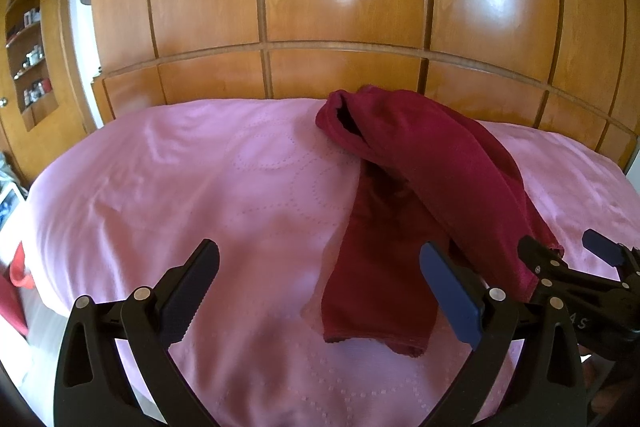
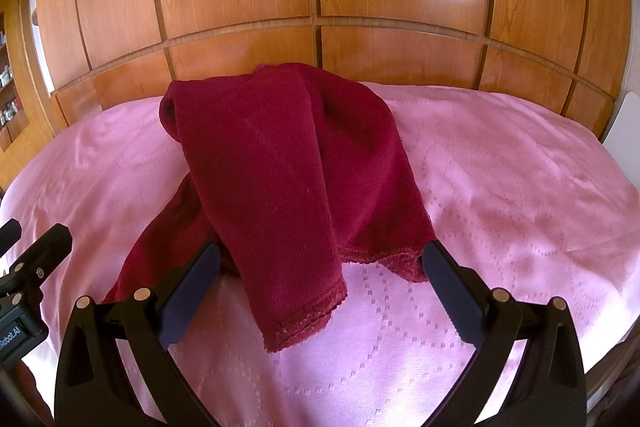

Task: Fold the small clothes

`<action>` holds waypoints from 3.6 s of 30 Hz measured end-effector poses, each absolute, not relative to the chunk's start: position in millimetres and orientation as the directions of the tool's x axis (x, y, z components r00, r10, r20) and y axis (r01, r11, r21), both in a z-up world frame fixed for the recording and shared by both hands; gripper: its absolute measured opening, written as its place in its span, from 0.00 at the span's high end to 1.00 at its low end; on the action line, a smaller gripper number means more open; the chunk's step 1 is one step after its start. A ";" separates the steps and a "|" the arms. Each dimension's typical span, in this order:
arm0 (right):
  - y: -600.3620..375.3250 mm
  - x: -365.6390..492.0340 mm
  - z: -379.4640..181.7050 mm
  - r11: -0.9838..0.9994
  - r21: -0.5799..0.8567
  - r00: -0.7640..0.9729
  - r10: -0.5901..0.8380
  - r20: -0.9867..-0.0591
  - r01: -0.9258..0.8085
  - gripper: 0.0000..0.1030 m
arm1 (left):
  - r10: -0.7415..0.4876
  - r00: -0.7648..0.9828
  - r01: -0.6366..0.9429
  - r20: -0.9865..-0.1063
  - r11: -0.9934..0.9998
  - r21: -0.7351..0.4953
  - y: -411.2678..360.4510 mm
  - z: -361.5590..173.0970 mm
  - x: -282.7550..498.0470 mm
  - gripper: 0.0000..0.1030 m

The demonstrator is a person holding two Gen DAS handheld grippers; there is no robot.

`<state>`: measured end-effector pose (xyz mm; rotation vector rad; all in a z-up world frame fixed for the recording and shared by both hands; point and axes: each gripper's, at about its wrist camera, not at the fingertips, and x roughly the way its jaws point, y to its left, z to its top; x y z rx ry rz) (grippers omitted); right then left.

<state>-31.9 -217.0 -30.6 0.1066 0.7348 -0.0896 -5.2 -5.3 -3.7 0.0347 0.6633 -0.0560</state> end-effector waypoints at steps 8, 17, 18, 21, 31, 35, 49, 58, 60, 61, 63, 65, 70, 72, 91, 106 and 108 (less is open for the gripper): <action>-220.0 -31.4 -32.1 0.989 0.077 0.735 -0.040 -0.677 0.124 0.02 | -0.042 0.773 0.071 -0.633 0.997 0.020 -7.2 -6.1 -1.8 0.03; -232.4 -28.6 -34.8 0.986 0.092 0.730 -0.038 -0.682 0.137 0.02 | -0.052 0.749 0.089 -0.661 0.996 0.022 -11.7 -16.0 6.8 0.03; -237.0 -27.6 -35.0 0.985 0.099 0.730 -0.036 -0.683 0.141 0.02 | -0.053 0.745 0.090 -0.665 0.996 0.021 -12.2 -18.5 8.7 0.03; -258.6 -25.9 -35.2 0.978 0.139 0.732 -0.021 -0.680 0.156 0.02 | -0.073 0.709 0.115 -0.702 0.993 0.013 -13.1 -29.4 18.0 0.03; -348.5 -7.5 -63.3 0.902 0.320 0.676 0.043 -0.736 0.291 0.16 | -0.256 0.577 0.237 -0.775 0.961 -0.142 -14.8 -62.4 38.9 0.08; -351.8 15.2 -77.8 0.909 0.312 0.645 0.065 -0.761 0.277 0.22 | -0.212 0.551 0.242 -0.807 0.966 -0.088 -22.5 -81.3 54.9 0.31; -346.1 42.8 -49.1 0.955 0.275 0.649 0.143 -0.747 0.107 0.89 | -0.236 0.649 0.120 -0.724 0.971 -0.209 76.1 -41.0 73.5 0.93; -376.5 21.3 3.5 0.964 0.223 0.735 0.046 -0.677 0.145 0.89 | 0.362 0.629 -0.419 -0.688 0.903 0.091 267.4 -2.1 143.7 0.92; -371.0 25.8 6.2 0.970 0.197 0.737 0.029 -0.676 0.142 0.89 | 0.402 0.570 -0.495 -0.717 0.864 0.090 288.9 -4.9 155.4 0.88; -368.5 27.1 6.6 0.972 0.187 0.735 0.024 -0.677 0.140 0.89 | 0.402 0.565 -0.519 -0.720 0.852 0.069 294.6 -3.2 156.5 0.84; -367.3 29.8 7.2 0.974 0.177 0.733 0.016 -0.680 0.142 0.89 | 0.366 0.604 -0.512 -0.708 0.859 0.006 283.9 2.2 150.2 0.64; -365.8 33.4 9.6 0.974 0.173 0.734 0.012 -0.679 0.145 0.89 | 0.287 0.664 -0.456 -0.690 0.887 -0.071 260.7 4.6 136.0 0.38; -367.5 33.7 17.3 0.978 0.156 0.744 0.001 -0.668 0.138 0.89 | -0.155 0.678 -0.108 -0.719 0.946 -0.306 162.7 -24.9 116.1 0.36; -367.4 33.4 23.5 0.980 0.149 0.754 -0.002 -0.657 0.133 1.00 | -0.390 0.553 0.044 -0.736 0.896 -0.442 114.3 -51.3 103.2 0.36; -393.5 23.6 -65.2 0.962 0.185 0.581 0.035 -0.813 0.201 0.21 | -0.623 0.337 0.203 -0.706 0.780 -0.592 -12.2 -95.2 87.2 0.95; -279.2 -21.8 6.1 0.888 0.359 0.624 0.458 -0.633 -0.288 0.95 | -0.304 0.621 0.067 -0.722 0.939 -0.338 155.2 -17.8 62.4 0.96; -230.7 -27.3 9.1 0.818 0.399 0.549 0.574 -0.608 -0.414 0.95 | -0.206 0.623 -0.026 -0.754 0.959 -0.283 183.2 -28.7 63.7 0.96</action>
